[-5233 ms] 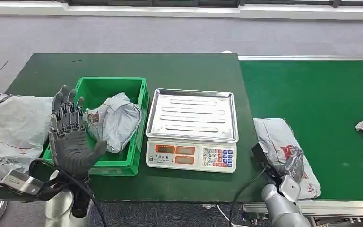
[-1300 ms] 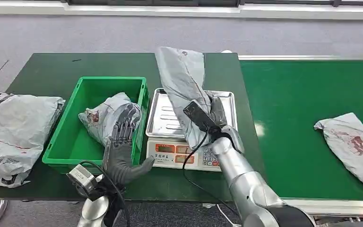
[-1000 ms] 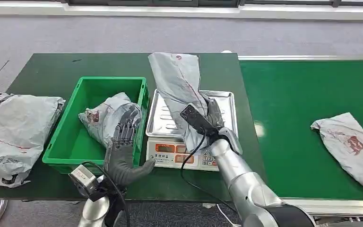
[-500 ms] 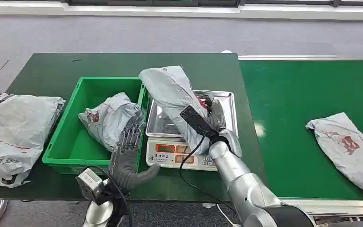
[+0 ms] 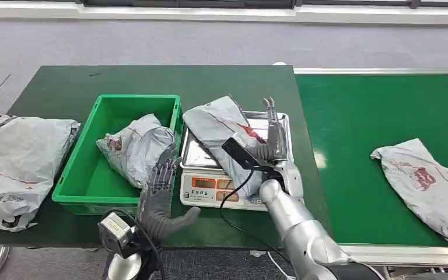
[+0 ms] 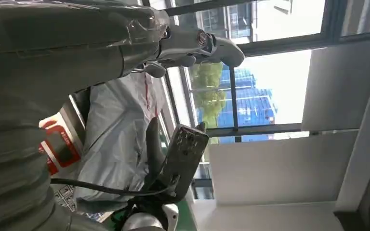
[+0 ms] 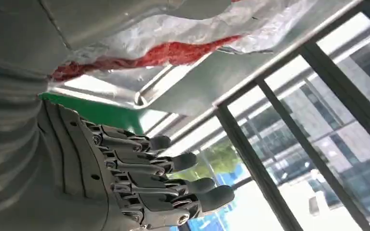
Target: Moved the parcel from conveyor to table for the left to box.
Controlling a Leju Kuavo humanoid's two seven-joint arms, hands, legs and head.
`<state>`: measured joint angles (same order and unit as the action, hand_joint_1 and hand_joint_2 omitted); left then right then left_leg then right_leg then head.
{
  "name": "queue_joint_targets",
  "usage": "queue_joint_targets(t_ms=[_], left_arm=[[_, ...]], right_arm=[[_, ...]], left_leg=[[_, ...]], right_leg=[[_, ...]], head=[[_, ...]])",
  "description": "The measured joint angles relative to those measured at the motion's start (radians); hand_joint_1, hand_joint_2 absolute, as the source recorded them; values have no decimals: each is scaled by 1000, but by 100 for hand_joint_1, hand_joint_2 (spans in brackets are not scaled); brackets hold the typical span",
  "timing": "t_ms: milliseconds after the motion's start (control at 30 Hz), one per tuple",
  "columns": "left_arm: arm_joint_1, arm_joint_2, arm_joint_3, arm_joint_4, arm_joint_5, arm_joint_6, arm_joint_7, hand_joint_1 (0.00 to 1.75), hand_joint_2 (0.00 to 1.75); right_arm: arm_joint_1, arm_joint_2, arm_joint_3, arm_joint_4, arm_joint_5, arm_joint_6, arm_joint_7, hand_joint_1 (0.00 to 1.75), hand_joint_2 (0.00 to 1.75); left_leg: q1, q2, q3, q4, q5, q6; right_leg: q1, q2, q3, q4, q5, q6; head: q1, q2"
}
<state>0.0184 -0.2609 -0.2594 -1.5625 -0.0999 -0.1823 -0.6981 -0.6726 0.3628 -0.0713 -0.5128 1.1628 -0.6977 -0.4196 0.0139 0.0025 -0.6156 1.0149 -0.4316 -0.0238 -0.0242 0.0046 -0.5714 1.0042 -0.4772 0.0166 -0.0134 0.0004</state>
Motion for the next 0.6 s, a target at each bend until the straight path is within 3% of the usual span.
queue_joint_targets(t_ms=[333, 600], left_arm=[[0, 0, 0, 2, 1, 10, 0, 0, 175], [0, 0, 0, 3, -20, 37, 0, 0, 175]], right_arm=[[53, 0, -2, -150, 55, -2, 0, 0, 175], [156, 2, 25, -471, 60, -2, 7, 0, 175]], left_leg=[[0, 0, 0, 0, 0, 0], [0, 0, 0, 0, 0, 0]], right_leg=[[0, 0, 0, 0, 0, 0], [0, 0, 0, 0, 0, 0]], head=[[0, 0], [0, 0]])
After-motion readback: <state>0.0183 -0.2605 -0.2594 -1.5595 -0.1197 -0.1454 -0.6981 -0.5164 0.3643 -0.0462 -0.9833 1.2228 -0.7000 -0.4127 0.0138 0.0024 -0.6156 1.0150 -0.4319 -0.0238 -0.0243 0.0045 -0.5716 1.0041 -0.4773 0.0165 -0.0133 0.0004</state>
